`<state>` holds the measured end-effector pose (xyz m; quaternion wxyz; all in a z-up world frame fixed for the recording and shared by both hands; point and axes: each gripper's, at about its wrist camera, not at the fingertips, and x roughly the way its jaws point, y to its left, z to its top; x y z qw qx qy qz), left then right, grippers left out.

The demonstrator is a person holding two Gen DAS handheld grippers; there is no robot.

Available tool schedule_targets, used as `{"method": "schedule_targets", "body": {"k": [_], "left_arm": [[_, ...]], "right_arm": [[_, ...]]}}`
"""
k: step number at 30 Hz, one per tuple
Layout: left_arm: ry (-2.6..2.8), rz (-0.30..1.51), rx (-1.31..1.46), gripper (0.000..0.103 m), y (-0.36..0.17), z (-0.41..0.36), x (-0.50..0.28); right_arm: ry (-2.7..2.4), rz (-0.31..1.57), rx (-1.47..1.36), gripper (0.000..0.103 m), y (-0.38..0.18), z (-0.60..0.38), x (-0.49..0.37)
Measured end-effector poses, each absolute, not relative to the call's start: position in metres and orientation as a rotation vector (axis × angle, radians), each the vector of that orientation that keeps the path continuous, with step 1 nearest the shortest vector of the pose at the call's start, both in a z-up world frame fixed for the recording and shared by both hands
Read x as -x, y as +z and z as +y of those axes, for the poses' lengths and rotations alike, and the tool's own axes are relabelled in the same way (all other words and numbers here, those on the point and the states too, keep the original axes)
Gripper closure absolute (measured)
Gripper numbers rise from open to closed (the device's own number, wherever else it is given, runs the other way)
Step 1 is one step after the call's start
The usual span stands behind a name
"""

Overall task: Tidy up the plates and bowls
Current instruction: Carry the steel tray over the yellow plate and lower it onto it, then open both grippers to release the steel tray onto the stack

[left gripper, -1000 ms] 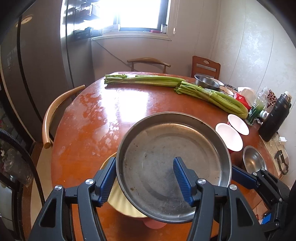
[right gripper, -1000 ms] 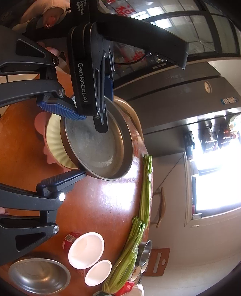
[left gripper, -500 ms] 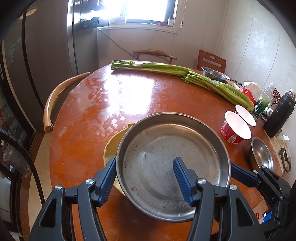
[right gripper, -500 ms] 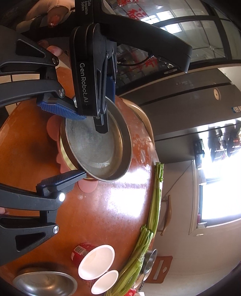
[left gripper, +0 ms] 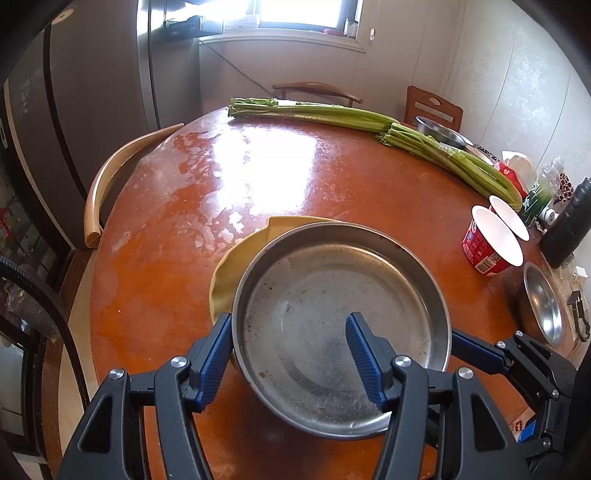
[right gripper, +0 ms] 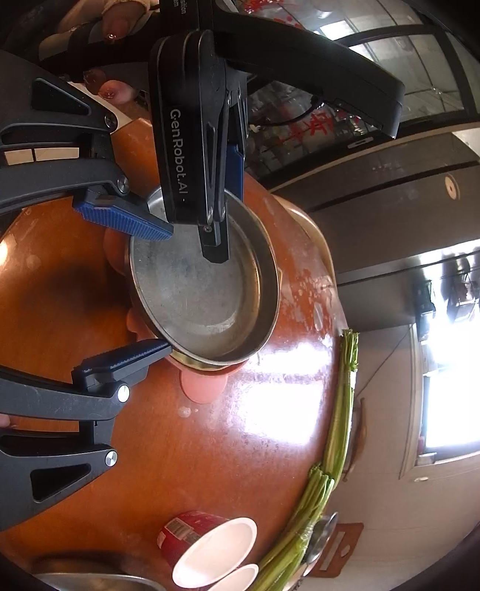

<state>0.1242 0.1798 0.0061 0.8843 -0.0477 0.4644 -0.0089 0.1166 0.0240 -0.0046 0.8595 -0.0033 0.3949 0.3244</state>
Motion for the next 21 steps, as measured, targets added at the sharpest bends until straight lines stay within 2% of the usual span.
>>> {"method": "schedule_targets", "body": {"k": [21], "left_arm": [[-0.016,0.952,0.118,0.041,0.015,0.189,-0.124]], "right_arm": [[0.656,0.838,0.022,0.046,-0.015,0.031,-0.122]]}}
